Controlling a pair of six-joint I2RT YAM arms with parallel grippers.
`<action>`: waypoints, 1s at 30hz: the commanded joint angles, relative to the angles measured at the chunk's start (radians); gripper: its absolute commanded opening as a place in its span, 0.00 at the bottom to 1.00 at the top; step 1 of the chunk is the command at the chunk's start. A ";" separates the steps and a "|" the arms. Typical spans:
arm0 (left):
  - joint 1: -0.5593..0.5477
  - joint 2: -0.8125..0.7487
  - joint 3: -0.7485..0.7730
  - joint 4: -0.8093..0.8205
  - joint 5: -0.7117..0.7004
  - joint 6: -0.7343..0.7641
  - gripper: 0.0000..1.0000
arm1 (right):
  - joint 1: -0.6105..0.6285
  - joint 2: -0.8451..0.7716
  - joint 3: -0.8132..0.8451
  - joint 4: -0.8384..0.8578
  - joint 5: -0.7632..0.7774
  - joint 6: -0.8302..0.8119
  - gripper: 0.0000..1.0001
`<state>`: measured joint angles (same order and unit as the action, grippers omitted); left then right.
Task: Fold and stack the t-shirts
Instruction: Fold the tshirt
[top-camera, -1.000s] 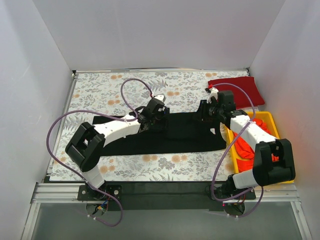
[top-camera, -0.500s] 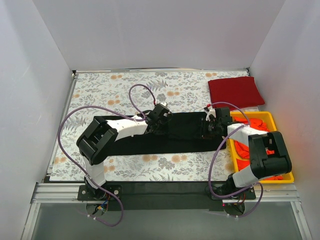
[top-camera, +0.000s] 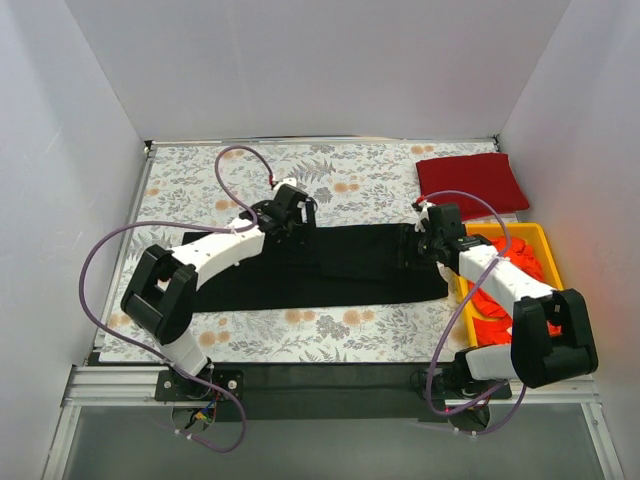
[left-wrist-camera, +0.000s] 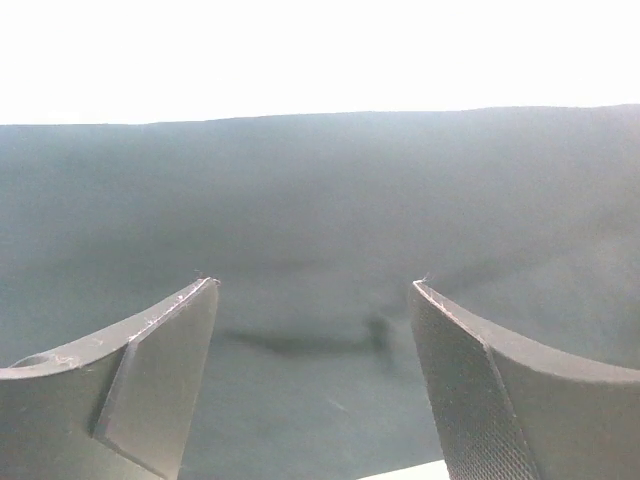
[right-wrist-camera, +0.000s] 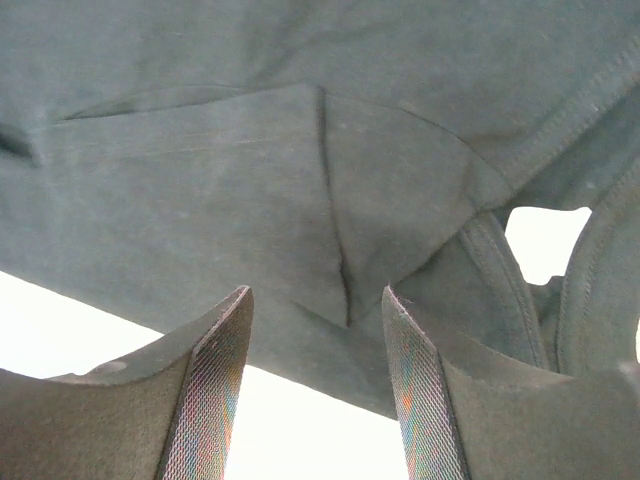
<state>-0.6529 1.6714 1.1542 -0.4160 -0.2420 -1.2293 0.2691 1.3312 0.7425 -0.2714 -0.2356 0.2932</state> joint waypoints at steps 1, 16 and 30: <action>0.111 0.037 0.013 -0.050 -0.042 0.045 0.72 | 0.028 0.035 0.035 -0.060 0.105 0.041 0.52; 0.384 0.182 -0.068 -0.109 0.049 -0.088 0.68 | 0.071 0.468 0.351 -0.022 0.229 -0.161 0.52; 0.361 -0.148 -0.270 -0.073 0.359 -0.323 0.73 | -0.004 0.946 1.172 -0.088 0.274 -0.378 0.54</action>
<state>-0.2729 1.6127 0.9115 -0.4061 0.0589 -1.5021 0.2859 2.3276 1.8664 -0.3256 0.0345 -0.0460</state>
